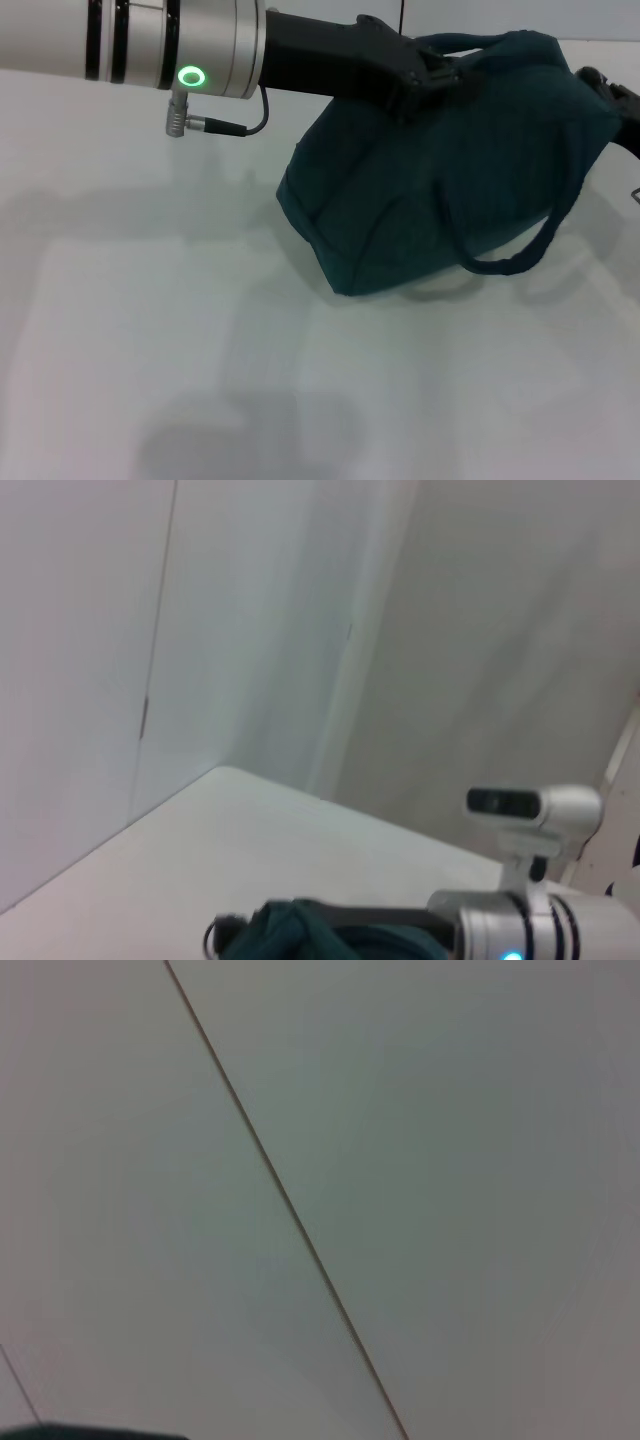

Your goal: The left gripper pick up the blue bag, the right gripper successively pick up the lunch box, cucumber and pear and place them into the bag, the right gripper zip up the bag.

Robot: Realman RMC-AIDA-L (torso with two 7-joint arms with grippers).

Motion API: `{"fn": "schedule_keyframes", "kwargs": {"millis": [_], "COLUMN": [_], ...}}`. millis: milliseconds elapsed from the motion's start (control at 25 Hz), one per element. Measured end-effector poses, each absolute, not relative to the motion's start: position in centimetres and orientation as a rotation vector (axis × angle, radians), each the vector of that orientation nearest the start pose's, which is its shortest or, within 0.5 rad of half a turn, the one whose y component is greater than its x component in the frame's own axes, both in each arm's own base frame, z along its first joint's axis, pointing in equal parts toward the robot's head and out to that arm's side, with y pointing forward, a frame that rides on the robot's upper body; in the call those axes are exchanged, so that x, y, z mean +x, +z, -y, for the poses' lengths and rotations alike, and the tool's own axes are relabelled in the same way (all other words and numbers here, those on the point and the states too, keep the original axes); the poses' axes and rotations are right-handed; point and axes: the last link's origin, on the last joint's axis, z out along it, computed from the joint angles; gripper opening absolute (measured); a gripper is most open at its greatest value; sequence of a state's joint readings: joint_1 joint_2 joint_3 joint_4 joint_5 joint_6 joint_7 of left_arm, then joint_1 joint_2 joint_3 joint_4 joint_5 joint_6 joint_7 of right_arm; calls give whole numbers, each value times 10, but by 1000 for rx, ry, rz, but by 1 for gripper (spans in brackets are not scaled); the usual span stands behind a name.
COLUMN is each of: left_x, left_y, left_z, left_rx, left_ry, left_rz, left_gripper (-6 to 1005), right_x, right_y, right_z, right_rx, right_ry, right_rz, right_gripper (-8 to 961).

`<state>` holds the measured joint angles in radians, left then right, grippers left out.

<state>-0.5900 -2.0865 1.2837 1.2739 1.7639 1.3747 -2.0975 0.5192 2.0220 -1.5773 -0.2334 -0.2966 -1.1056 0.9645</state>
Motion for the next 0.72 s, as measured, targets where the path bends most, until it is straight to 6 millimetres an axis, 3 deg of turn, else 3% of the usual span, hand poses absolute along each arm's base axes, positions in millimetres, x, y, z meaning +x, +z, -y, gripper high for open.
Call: {"fn": "schedule_keyframes", "kwargs": {"millis": [400, 720], "left_x": [-100, -113], "left_y": [3, -1], "left_z": [-364, -369], "left_rx": [-2864, -2819], "left_ry": [-751, -756], "left_rz": [581, 656], "left_gripper": [63, 114], "right_x": [286, 292], "right_y": [-11, 0], "right_z": [-369, -350], "right_rx": [-1881, -1853], "right_ry": [1101, 1195], "right_rz": [-927, -891], "right_gripper": [11, 51]}}
